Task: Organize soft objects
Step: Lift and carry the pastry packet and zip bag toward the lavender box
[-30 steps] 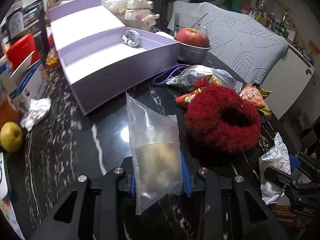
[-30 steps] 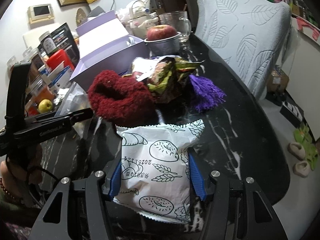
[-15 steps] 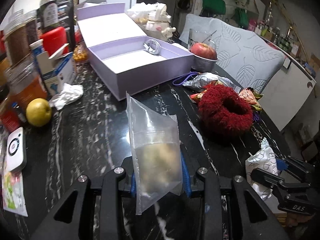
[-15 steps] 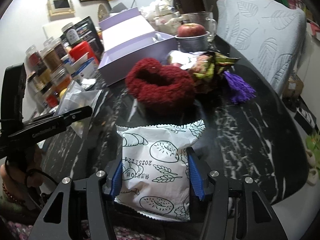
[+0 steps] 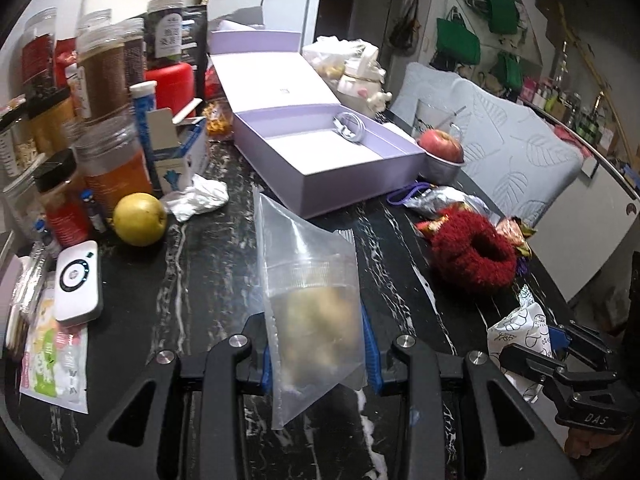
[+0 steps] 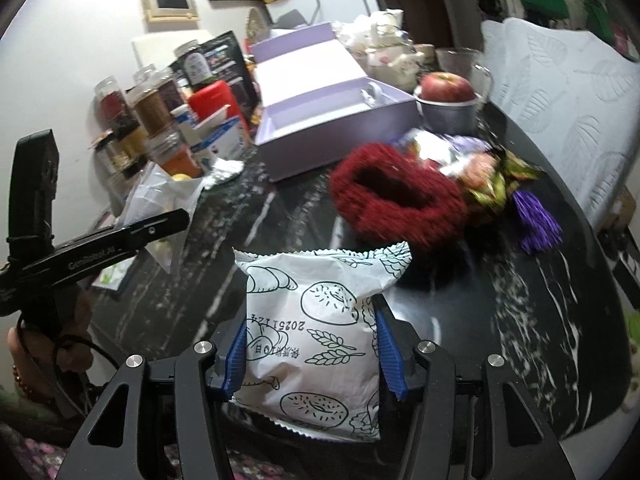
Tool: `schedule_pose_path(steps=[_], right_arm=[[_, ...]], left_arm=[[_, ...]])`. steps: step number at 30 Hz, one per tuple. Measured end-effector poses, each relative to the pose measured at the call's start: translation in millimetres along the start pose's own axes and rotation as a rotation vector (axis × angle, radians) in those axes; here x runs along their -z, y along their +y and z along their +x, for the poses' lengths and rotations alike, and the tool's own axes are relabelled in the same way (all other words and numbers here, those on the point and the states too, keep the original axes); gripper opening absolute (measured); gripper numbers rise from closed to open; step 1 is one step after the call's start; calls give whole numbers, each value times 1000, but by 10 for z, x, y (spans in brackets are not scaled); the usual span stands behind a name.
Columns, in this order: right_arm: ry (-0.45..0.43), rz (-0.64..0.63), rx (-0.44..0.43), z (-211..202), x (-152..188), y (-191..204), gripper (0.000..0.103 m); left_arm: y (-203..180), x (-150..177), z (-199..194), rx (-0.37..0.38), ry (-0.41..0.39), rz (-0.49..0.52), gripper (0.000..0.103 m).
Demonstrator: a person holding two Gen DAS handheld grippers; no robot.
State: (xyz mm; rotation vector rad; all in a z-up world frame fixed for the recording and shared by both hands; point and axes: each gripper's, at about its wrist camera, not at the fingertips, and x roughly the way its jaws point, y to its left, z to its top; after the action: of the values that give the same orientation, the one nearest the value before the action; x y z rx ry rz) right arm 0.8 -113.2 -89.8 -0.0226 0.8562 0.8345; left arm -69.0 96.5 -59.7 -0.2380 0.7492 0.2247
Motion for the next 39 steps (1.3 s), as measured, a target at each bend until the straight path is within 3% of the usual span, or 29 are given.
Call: schedule_pose_path(steps=[19, 39], right_arm=[[-93, -85, -84, 42, -610, 200, 54], [-244, -191, -89, 31, -1682, 199, 54]], left_arm=[[132, -562, -140, -32, -110, 24, 34], [-26, -1465, -21, -19, -262, 117, 34]])
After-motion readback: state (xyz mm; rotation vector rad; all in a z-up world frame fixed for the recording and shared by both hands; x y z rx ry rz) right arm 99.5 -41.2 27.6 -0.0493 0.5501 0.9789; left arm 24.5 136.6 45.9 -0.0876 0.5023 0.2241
